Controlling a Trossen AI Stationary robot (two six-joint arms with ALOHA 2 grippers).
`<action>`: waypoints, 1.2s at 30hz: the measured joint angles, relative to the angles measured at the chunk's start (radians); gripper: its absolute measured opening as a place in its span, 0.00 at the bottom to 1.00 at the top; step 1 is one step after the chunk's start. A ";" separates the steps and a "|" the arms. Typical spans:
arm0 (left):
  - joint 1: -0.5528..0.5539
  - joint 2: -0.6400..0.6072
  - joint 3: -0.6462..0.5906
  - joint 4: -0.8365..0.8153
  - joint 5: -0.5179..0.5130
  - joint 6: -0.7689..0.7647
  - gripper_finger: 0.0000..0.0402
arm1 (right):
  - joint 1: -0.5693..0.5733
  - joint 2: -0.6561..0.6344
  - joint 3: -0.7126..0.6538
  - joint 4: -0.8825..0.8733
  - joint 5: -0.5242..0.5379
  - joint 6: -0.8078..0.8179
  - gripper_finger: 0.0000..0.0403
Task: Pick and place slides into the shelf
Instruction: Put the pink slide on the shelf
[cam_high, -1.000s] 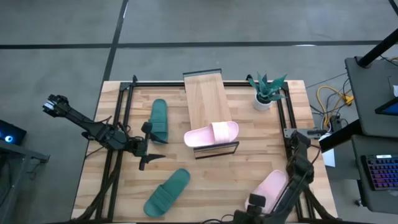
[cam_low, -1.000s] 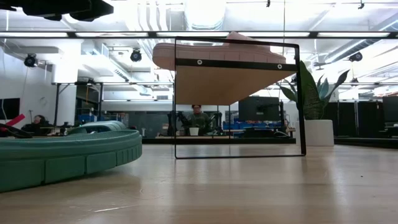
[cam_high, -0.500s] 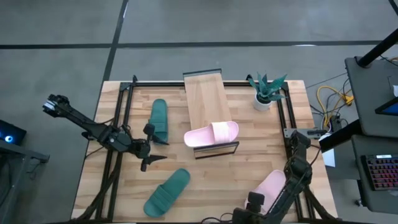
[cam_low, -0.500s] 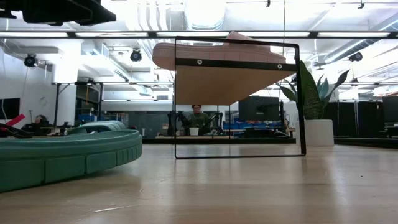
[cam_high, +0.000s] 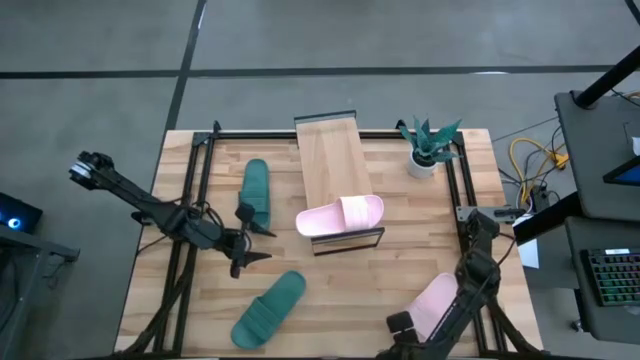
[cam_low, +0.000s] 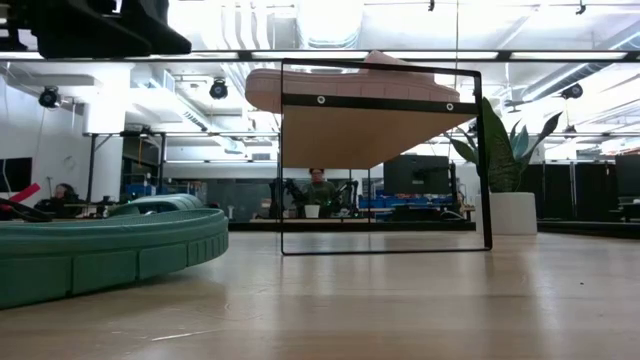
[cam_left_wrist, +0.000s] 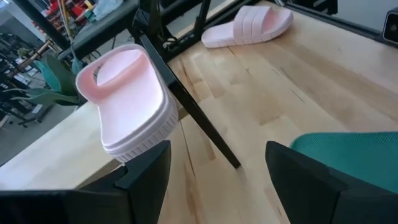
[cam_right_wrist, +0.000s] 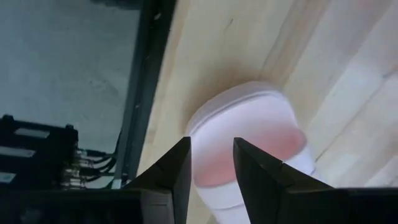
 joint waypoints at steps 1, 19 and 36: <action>0.000 0.003 0.000 0.000 0.000 0.000 0.61 | -0.006 0.000 0.000 0.000 0.003 0.018 0.27; 0.000 0.019 0.000 0.004 0.000 0.000 0.61 | -0.116 0.000 -0.079 -0.001 0.096 -0.234 0.52; 0.000 0.019 0.000 0.002 0.000 -0.001 0.61 | -0.132 -0.034 -0.158 -0.001 0.076 -0.553 0.48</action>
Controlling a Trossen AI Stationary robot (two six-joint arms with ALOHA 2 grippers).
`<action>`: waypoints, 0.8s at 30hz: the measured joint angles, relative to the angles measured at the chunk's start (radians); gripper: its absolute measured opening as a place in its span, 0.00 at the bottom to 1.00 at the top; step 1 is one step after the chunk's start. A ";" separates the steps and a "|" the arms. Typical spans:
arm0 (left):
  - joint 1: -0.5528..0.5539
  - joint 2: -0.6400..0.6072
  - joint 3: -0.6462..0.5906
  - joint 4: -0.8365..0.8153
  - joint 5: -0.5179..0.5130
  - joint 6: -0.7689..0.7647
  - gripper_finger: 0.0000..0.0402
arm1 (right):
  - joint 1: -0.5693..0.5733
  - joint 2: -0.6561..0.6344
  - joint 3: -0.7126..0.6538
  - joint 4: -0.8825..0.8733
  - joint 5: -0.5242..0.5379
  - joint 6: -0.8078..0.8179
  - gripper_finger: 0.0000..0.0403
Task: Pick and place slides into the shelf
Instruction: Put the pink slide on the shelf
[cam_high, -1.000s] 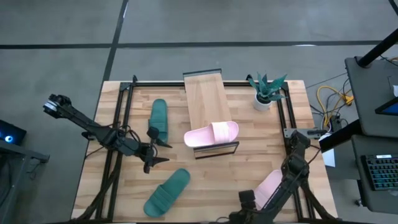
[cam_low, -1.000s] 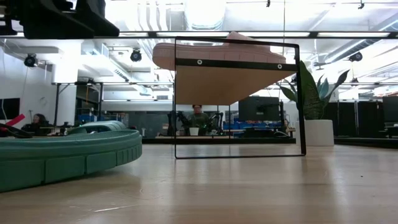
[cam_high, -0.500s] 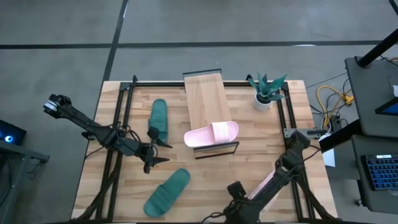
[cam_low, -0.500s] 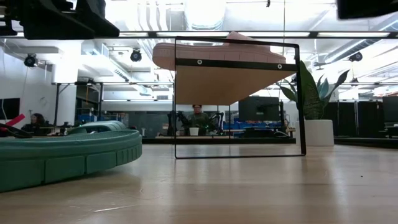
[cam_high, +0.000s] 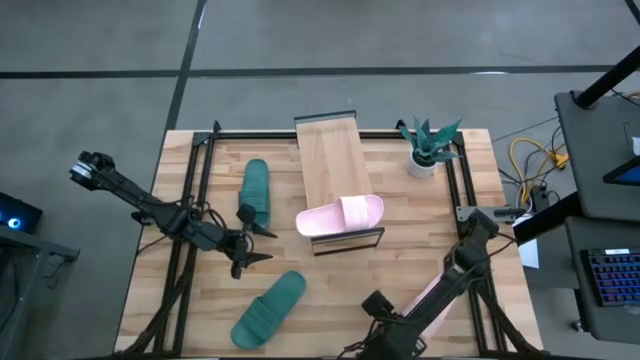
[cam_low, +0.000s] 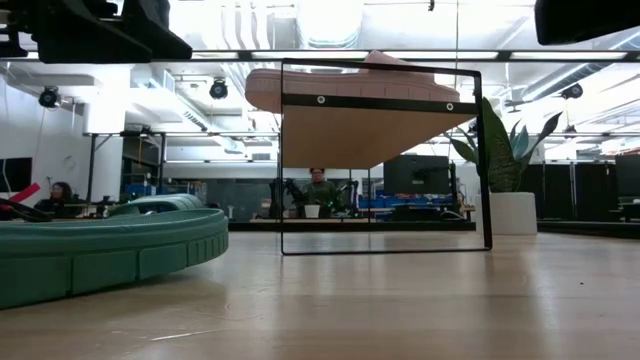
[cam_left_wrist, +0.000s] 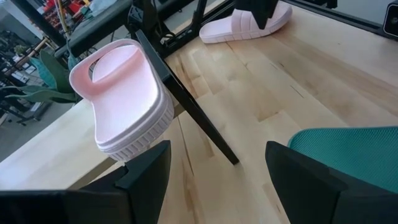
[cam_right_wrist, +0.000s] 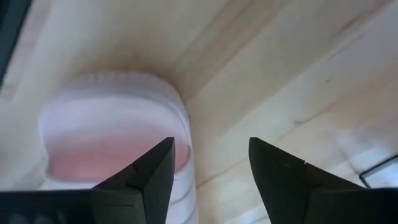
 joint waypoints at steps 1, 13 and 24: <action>0.000 0.000 0.000 -0.002 0.000 0.000 0.61 | 0.000 -0.009 -0.017 0.000 -0.001 0.000 0.48; 0.000 0.000 0.000 -0.002 0.000 -0.003 0.61 | 0.002 -0.070 -0.178 0.003 -0.100 0.046 0.48; 0.000 0.000 -0.007 -0.002 0.000 -0.024 0.61 | 0.002 -0.072 -0.143 0.007 -0.137 0.151 0.48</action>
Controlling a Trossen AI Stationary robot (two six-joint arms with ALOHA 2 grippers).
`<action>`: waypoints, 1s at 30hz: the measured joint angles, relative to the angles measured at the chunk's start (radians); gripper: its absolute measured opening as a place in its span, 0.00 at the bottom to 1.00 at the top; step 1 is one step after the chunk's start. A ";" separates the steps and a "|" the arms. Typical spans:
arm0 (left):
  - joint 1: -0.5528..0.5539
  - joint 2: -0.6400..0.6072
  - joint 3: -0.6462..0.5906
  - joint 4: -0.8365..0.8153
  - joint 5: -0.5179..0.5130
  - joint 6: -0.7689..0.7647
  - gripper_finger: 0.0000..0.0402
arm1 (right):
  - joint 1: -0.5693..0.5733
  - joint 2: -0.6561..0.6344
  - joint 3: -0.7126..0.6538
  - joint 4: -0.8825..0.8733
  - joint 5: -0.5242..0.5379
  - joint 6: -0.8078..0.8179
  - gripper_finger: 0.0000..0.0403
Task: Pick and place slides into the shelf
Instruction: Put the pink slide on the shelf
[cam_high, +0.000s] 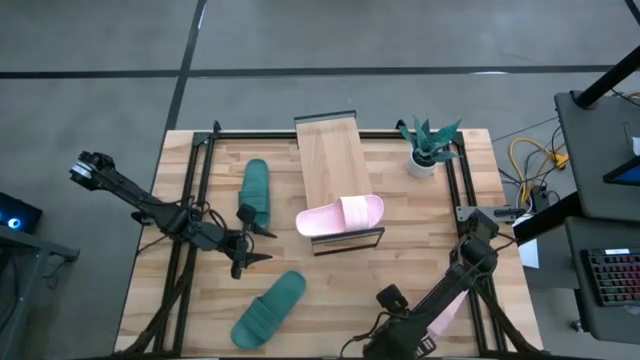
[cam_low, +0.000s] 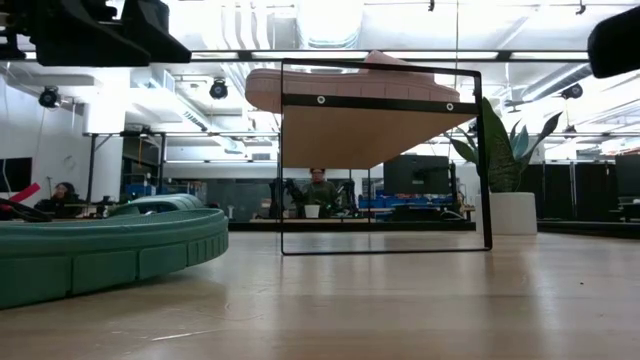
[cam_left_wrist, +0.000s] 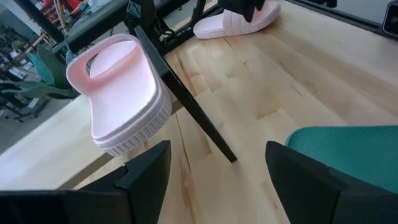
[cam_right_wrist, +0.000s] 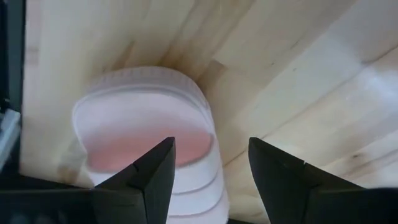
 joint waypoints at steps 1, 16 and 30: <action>0.000 0.000 -0.002 0.000 0.000 -0.003 0.61 | 0.000 0.000 -0.002 0.002 -0.001 0.015 0.48; 0.000 -0.001 -0.046 0.028 0.000 -0.005 0.61 | 0.000 0.000 -0.113 0.036 0.000 0.054 0.48; 0.000 -0.001 -0.047 0.026 0.000 -0.005 0.61 | -0.002 0.000 -0.129 0.043 -0.034 0.128 0.06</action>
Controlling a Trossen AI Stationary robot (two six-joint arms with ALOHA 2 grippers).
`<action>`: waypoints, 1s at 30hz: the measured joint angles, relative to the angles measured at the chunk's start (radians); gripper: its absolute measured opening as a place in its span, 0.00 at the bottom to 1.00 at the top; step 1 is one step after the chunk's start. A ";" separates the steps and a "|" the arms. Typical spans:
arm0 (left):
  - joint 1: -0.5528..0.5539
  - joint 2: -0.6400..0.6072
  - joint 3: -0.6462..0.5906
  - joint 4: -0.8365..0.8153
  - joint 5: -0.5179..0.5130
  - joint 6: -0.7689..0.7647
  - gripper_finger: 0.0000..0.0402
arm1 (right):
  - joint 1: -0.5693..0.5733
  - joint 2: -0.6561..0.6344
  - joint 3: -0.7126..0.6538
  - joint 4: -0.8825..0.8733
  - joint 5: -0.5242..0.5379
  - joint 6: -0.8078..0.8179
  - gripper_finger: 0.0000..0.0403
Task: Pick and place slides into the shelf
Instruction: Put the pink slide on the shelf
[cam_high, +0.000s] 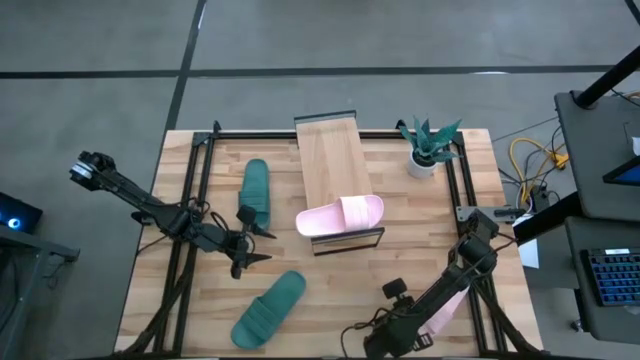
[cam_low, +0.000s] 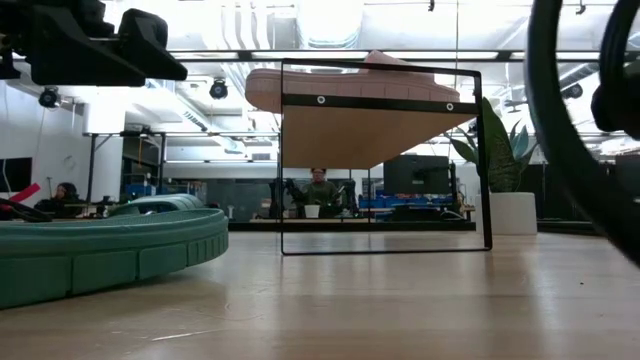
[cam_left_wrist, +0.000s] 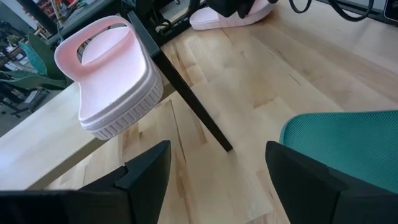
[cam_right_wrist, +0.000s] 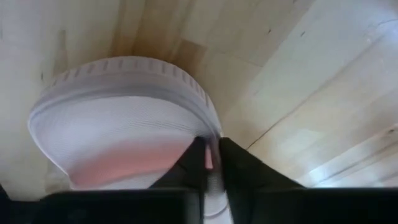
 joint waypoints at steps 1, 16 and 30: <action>0.000 0.000 0.000 0.000 0.000 0.000 0.61 | 0.000 0.000 0.000 0.000 -0.003 -0.001 0.05; 0.000 0.000 -0.001 0.018 0.000 0.001 0.61 | -0.025 -0.008 0.136 -0.055 0.147 0.062 0.03; 0.000 0.000 -0.004 0.027 0.000 0.003 0.61 | -0.029 -0.013 0.432 -0.049 0.500 0.115 0.03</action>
